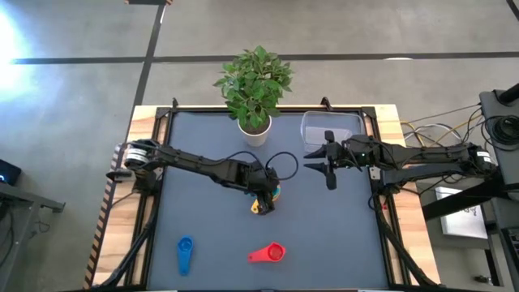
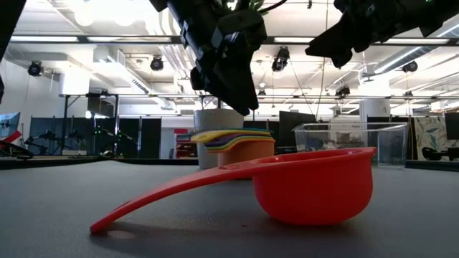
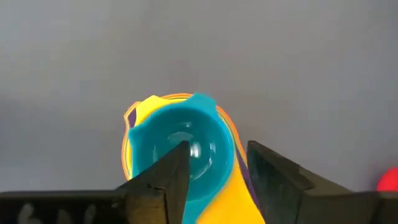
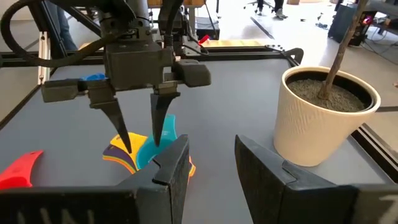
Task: Nest measuring cups in basket
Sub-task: Stack the light blue measuring cup on top of the yellow measuring cup
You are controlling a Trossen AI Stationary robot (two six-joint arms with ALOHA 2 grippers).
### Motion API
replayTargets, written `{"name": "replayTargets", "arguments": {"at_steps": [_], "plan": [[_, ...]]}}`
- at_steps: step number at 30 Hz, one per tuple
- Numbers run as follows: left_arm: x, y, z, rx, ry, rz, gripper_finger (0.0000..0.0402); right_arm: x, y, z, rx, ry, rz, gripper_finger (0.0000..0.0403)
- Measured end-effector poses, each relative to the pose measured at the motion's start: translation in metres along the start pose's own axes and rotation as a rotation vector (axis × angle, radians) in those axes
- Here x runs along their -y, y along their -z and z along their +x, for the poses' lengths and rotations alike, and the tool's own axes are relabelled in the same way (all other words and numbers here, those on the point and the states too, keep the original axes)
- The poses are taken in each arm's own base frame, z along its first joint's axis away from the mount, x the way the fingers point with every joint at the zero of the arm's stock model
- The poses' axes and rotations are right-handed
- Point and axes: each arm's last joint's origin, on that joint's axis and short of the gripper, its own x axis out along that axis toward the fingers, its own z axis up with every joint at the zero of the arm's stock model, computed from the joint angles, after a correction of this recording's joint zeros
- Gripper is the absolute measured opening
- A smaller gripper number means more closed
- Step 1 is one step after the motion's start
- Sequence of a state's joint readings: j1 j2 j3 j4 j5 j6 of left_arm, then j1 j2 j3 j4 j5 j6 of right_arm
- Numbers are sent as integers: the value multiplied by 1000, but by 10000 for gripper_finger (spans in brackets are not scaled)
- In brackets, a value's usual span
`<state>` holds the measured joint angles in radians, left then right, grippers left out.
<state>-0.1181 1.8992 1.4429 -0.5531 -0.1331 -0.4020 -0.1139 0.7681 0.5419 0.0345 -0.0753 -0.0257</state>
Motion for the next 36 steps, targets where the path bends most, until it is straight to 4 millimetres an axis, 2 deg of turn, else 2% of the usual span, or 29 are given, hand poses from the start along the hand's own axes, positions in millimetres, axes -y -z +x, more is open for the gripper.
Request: {"name": "replayTargets", "arguments": {"at_steps": [8, 14, 19, 25, 30, 33, 36], "plan": [[-1, 1, -5, -22, -5, -8, 149, 0, 0, 0, 0, 0, 0, 118], [-10, 7, -30, -41, -129, 2, 148, 0, 0, 0, -4, 0, -4, 118], [-18, 13, -43, 40, -126, -19, 148, 0, 0, 0, -3, -1, -12, 118], [-48, 47, -28, 48, -170, -128, 148, 0, 2, 0, -17, -10, -10, 118], [-74, 68, -15, 50, -203, -235, 148, -1, 5, 4, -39, -54, -33, 118], [-80, 73, -12, 33, -208, -265, 148, -1, 5, 7, -37, -57, -34, 118], [-77, 71, -11, 35, -146, -269, 148, -1, 5, 9, -41, -57, -38, 118]]}}
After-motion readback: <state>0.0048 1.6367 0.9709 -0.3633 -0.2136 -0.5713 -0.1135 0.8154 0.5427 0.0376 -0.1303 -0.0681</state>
